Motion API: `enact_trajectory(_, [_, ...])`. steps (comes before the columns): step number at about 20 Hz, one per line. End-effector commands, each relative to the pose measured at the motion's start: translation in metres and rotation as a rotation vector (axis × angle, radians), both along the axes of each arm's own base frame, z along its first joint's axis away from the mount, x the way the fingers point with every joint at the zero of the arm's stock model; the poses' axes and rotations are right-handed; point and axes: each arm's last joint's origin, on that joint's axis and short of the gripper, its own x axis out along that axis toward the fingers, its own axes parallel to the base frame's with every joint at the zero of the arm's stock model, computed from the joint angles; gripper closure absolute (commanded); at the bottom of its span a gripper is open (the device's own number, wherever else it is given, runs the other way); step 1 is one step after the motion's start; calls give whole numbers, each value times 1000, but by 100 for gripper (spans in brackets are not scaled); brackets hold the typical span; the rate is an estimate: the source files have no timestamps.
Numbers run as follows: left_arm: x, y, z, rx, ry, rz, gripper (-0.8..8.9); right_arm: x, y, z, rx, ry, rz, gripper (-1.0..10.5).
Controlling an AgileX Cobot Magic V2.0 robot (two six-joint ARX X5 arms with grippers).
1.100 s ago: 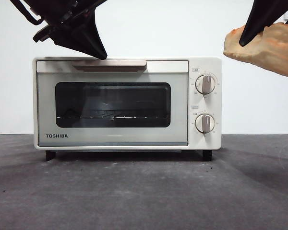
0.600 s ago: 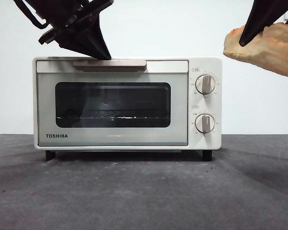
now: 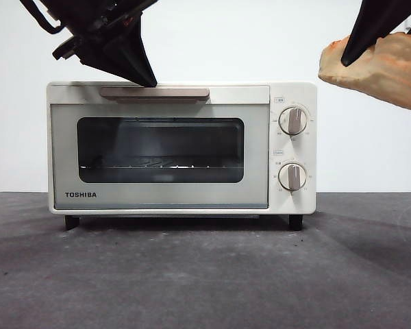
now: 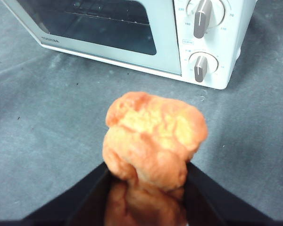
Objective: The left arm flap open the oven, the right arm pick bread and place it into oven, the left arm flap close the oven
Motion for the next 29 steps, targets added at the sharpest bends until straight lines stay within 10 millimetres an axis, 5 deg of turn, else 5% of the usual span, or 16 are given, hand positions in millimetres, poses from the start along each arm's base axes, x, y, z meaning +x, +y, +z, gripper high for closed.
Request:
enact_trajectory(1, [-3,-6,-22,85,117,-29,798,0,2,6,5,-25,17,751])
enact_trajectory(22, [-52,-25,-43,283,437,-152,798,0,2,6,9,-22,23,751])
enact_trajectory(29, [-52,-6,-17,190,328,-94,798,0,3,6,15,-16,36,750])
